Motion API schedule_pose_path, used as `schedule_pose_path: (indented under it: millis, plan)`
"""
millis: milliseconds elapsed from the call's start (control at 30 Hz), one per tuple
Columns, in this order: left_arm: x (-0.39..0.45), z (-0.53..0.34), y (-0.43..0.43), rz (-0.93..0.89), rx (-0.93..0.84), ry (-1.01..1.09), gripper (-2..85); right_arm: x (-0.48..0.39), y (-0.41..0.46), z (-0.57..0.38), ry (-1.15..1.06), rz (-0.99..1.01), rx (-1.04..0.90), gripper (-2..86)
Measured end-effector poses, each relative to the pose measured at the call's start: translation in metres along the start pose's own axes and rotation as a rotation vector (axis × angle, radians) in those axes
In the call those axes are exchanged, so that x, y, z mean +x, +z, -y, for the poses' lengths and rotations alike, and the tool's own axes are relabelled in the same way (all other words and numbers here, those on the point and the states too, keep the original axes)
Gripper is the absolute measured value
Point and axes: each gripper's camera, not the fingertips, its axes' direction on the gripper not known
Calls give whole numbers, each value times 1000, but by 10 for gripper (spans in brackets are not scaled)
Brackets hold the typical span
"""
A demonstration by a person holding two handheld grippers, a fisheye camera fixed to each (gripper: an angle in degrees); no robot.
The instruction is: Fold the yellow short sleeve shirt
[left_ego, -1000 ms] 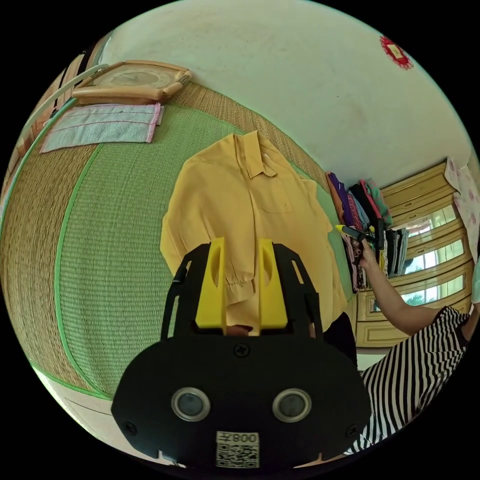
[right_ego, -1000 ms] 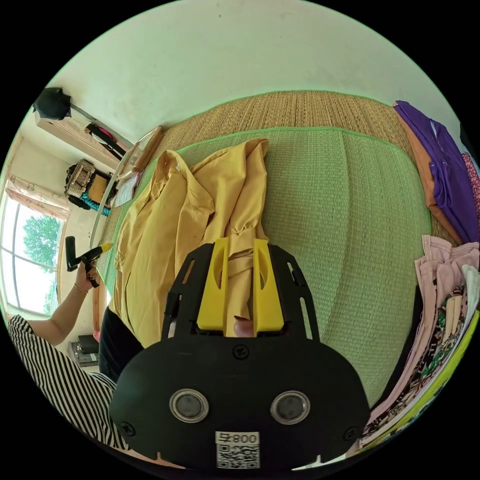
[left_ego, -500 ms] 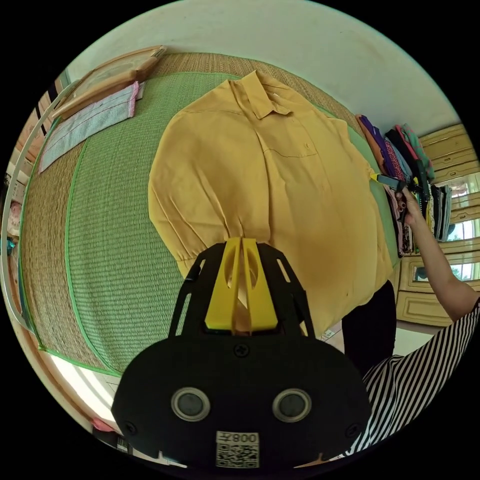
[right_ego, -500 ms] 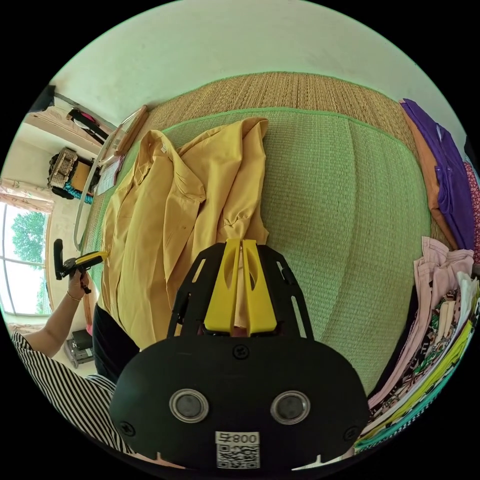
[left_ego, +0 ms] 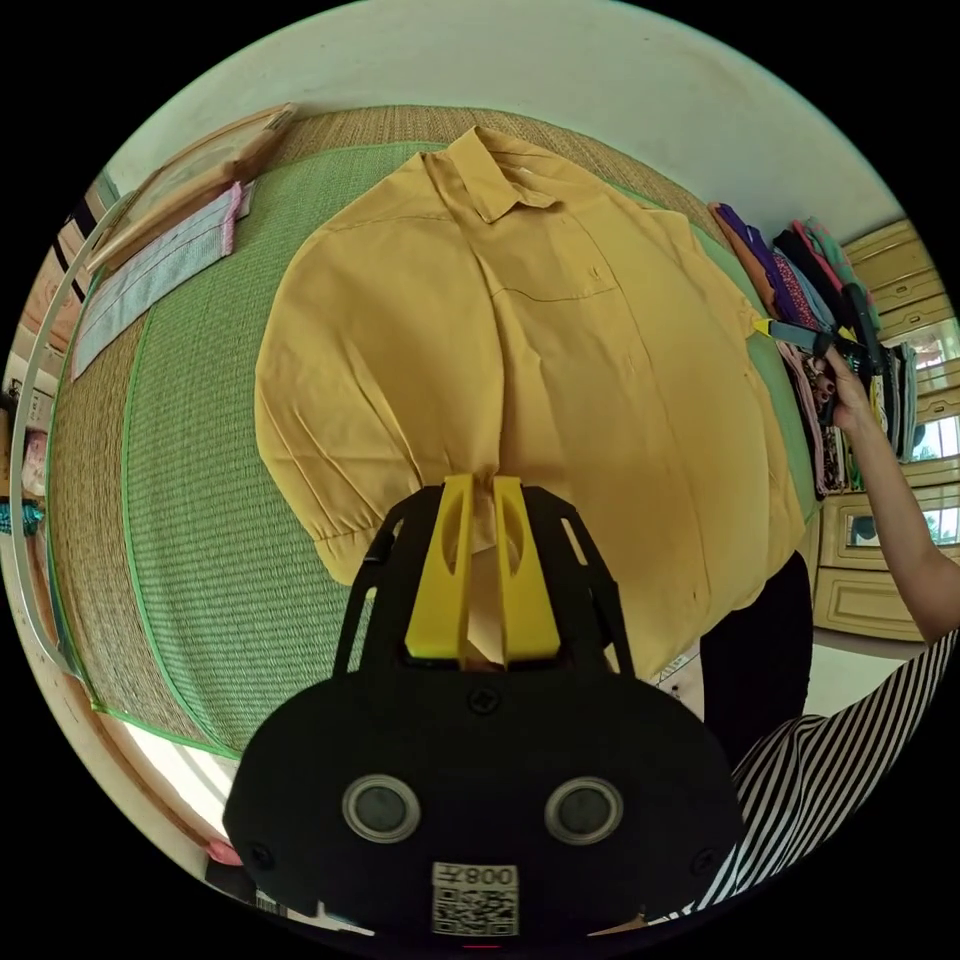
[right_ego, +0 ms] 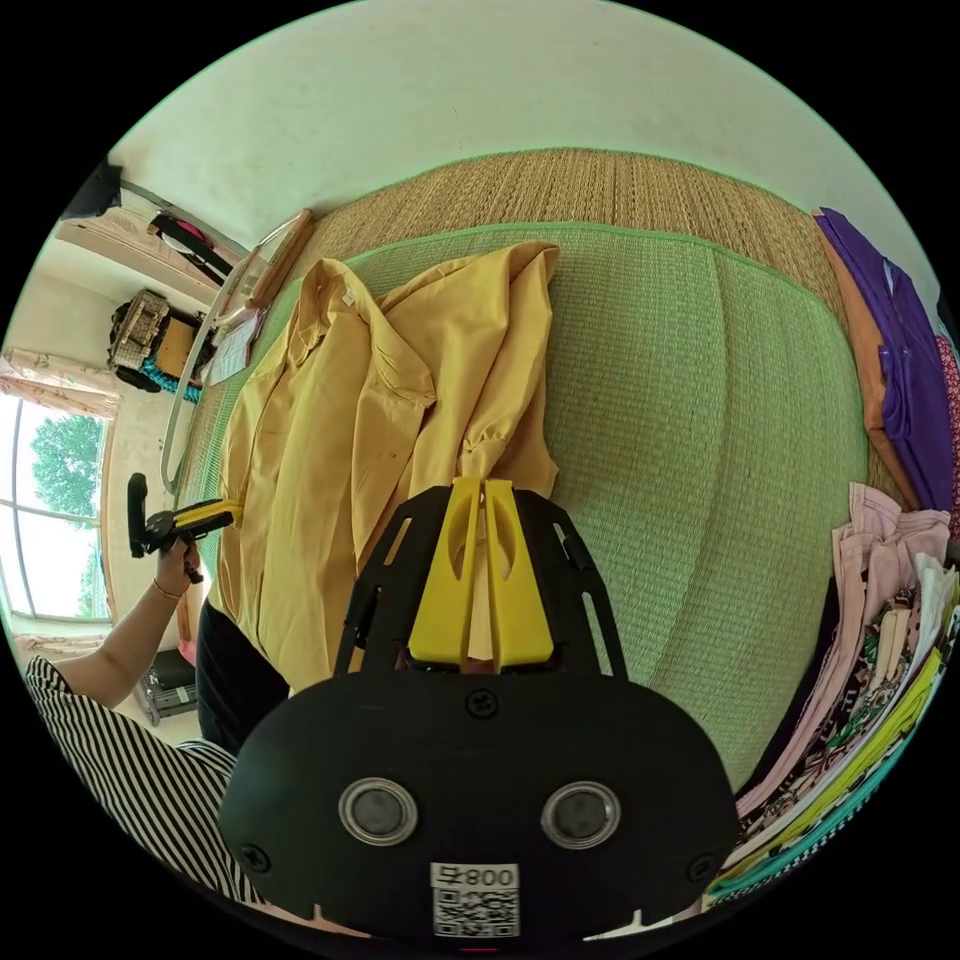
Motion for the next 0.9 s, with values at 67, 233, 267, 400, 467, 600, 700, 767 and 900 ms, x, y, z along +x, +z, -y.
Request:
schedule_pose_path:
  millis: [67, 233, 267, 400, 467, 600, 700, 767, 900]
  plan:
    - [4, -5, -9, 1, 21, 2, 23, -11, -2, -1, -8, 3, 3, -2]
    - [-10, -13, -85, 6, 197, -15, 13, -49, -23, 7, -71, -51, -12, -3]
    - [-15, -13, -95, 13, 218, -24, 13, -58, -33, 10, -88, -74, -7, -3]
    - [-56, -14, -160, 186, 334, -131, 14, -70, -78, 31, -105, -230, 26, -3]
    - [-83, -15, -183, 228, 379, -229, 16, -59, -101, 44, -59, -307, 49, -2]
    - [-146, -30, -202, 156, 476, -495, 30, -10, -126, 67, 125, -349, 41, 1]
    - [-157, -43, -179, 186, 425, -586, 50, 11, -116, 57, 236, -335, 55, 10]
    - [-150, -51, -159, 133, 416, -561, 59, 15, -101, 42, 261, -282, 68, 18]
    - [-104, -74, -104, -81, 341, -419, 61, -12, -40, -12, 171, -173, 22, 27]
